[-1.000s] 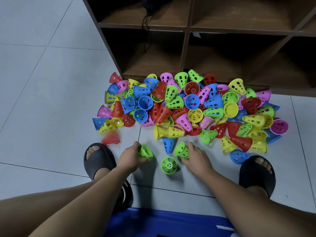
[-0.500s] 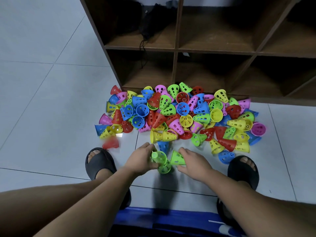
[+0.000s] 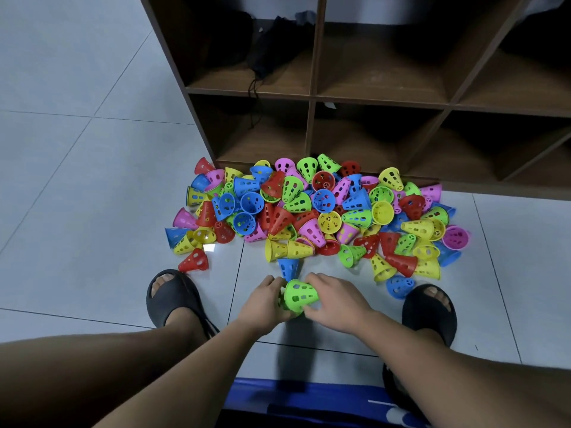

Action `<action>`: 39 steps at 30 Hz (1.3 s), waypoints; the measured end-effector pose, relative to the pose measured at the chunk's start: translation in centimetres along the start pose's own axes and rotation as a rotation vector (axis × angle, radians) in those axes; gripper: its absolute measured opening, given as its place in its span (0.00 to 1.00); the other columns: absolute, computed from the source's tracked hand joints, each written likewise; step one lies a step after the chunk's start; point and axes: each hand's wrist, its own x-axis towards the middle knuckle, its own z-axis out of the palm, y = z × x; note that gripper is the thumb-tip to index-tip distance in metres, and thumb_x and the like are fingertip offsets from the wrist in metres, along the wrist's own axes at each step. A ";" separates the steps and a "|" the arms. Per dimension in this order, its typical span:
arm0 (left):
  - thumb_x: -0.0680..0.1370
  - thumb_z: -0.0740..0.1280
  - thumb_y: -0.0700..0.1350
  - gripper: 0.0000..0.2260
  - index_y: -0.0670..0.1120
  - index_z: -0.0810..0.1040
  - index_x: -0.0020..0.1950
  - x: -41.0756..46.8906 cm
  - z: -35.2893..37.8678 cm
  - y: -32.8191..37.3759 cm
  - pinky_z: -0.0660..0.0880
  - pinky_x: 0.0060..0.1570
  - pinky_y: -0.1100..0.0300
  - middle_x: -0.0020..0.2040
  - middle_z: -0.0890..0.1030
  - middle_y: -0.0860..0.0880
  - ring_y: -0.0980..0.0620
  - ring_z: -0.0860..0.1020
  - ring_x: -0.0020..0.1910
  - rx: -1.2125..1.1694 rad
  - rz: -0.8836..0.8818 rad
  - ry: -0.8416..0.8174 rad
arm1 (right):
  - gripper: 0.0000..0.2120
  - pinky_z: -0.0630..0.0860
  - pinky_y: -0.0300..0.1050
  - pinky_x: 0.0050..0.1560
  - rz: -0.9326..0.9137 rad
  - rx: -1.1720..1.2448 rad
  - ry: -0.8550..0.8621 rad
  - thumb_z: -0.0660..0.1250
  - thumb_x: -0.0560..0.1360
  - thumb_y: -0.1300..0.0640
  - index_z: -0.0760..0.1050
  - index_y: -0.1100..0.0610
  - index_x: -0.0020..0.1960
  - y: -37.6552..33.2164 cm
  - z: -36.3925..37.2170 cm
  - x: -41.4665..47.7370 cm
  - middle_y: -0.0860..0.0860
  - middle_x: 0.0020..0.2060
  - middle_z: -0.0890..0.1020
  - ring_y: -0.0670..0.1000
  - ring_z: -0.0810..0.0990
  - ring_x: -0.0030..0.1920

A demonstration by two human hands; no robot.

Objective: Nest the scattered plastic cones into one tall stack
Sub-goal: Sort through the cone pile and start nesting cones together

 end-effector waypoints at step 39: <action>0.77 0.75 0.54 0.28 0.47 0.74 0.74 8.5 -2.0 -9.1 0.75 0.61 0.48 0.67 0.74 0.46 0.41 0.74 0.64 0.367 -0.201 0.049 | 0.04 0.77 0.52 0.52 0.129 0.330 0.176 0.68 0.81 0.55 0.78 0.51 0.47 5.1 7.2 10.7 0.47 0.47 0.78 0.53 0.77 0.49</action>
